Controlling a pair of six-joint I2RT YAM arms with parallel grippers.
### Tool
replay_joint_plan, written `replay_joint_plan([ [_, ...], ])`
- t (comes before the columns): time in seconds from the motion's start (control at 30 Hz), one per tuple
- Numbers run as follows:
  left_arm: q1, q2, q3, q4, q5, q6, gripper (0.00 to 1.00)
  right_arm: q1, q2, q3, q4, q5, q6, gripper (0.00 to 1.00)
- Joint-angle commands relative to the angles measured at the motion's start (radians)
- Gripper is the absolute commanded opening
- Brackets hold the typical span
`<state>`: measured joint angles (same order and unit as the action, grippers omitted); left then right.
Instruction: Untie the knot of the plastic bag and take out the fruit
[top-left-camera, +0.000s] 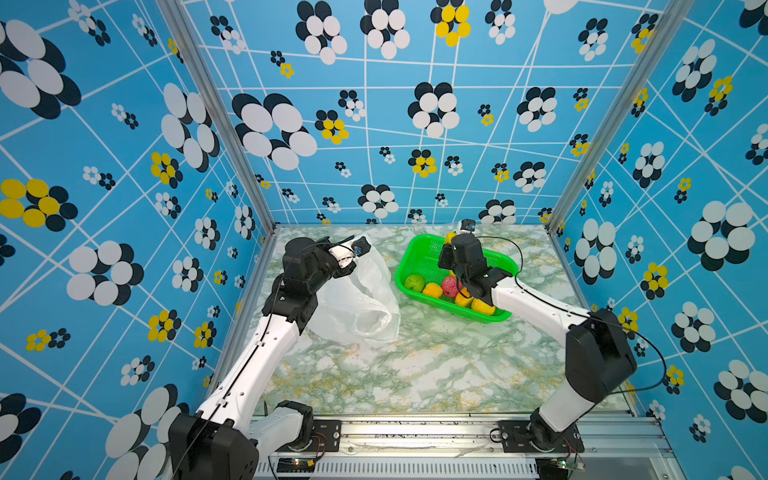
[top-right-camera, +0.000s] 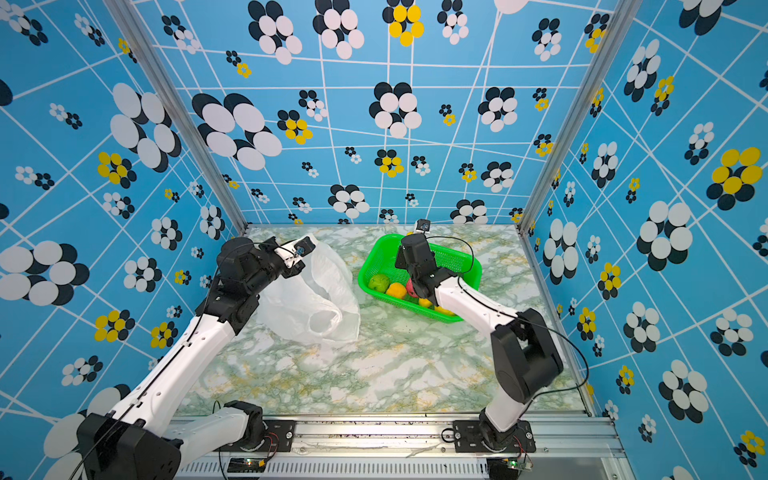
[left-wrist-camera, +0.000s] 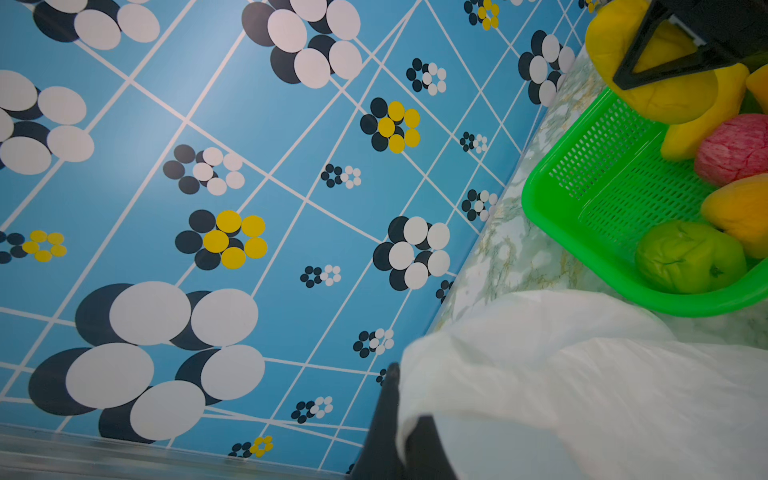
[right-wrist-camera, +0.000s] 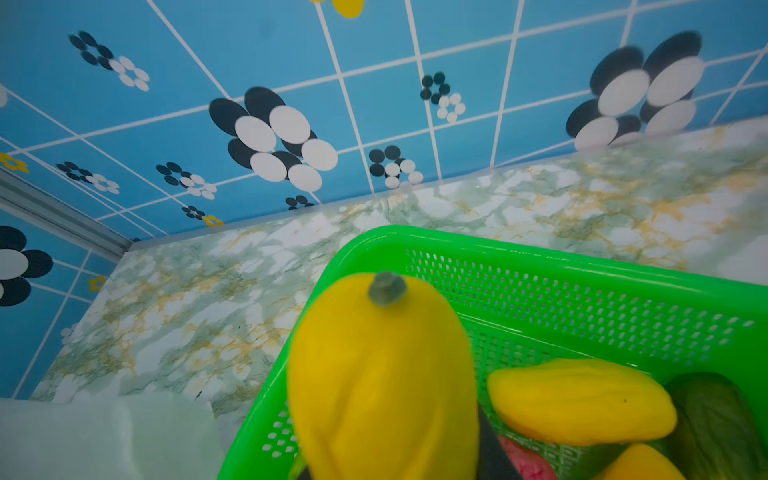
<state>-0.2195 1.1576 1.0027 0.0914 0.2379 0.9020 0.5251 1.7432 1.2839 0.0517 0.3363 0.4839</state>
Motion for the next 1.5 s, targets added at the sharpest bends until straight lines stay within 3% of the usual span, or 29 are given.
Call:
replay_joint_plan([
  [0.0, 0.043, 0.009, -0.034, 0.072, 0.075, -0.002, 0.00, -0.027, 0.103, 0.109, -0.090, -0.122, 0.053, 0.28],
  [0.1, 0.077, 0.007, -0.076, 0.062, 0.217, 0.039, 0.00, -0.053, 0.201, 0.168, -0.133, -0.138, 0.081, 0.32],
  [0.27, 0.105, 0.034, -0.072, 0.027, 0.305, 0.029, 0.00, -0.122, 0.319, 0.226, -0.180, -0.230, 0.136, 0.34],
  [0.5, 0.122, 0.035, -0.118, 0.045, 0.338, 0.045, 0.02, -0.132, 0.323, 0.213, -0.185, -0.205, 0.101, 0.59],
  [0.63, 0.122, 0.015, -0.126, 0.055, 0.404, 0.021, 0.39, -0.132, 0.306, 0.205, -0.180, -0.230, 0.084, 0.70],
  [0.73, 0.121, -0.005, -0.136, 0.099, 0.414, -0.031, 0.76, -0.132, 0.272, 0.183, -0.162, -0.235, 0.061, 0.78],
  [0.77, 0.121, -0.012, -0.135, 0.110, 0.410, -0.053, 0.99, -0.132, 0.256, 0.178, -0.159, -0.238, 0.049, 0.78],
  [0.87, 0.121, -0.039, -0.135, 0.154, 0.381, -0.117, 0.99, -0.132, 0.197, 0.152, -0.148, -0.235, 0.016, 0.79],
  [1.03, 0.141, -0.092, -0.167, 0.336, 0.194, -0.353, 0.99, -0.132, 0.050, 0.059, -0.101, -0.203, -0.041, 0.82],
  [1.1, 0.140, -0.118, -0.157, 0.361, -0.025, -0.497, 0.99, -0.132, -0.032, 0.005, -0.083, -0.174, -0.064, 0.82],
  [1.2, 0.138, -0.164, -0.097, 0.285, -0.455, -0.759, 0.99, -0.132, -0.191, -0.093, -0.043, -0.146, -0.124, 0.82],
  [1.27, 0.146, -0.190, -0.044, 0.156, -0.618, -0.879, 0.99, -0.134, -0.308, -0.148, -0.050, -0.083, -0.145, 0.82],
  [1.37, 0.152, -0.242, -0.054, 0.029, -0.728, -1.014, 0.99, -0.134, -0.485, -0.243, -0.064, 0.046, -0.186, 0.91],
  [1.43, 0.152, -0.300, -0.154, 0.033, -0.740, -1.010, 0.99, -0.134, -0.588, -0.296, -0.095, 0.180, -0.236, 0.95],
  [1.47, 0.152, -0.333, -0.242, 0.081, -0.746, -0.987, 0.99, -0.133, -0.634, -0.323, -0.128, 0.301, -0.249, 0.99],
])
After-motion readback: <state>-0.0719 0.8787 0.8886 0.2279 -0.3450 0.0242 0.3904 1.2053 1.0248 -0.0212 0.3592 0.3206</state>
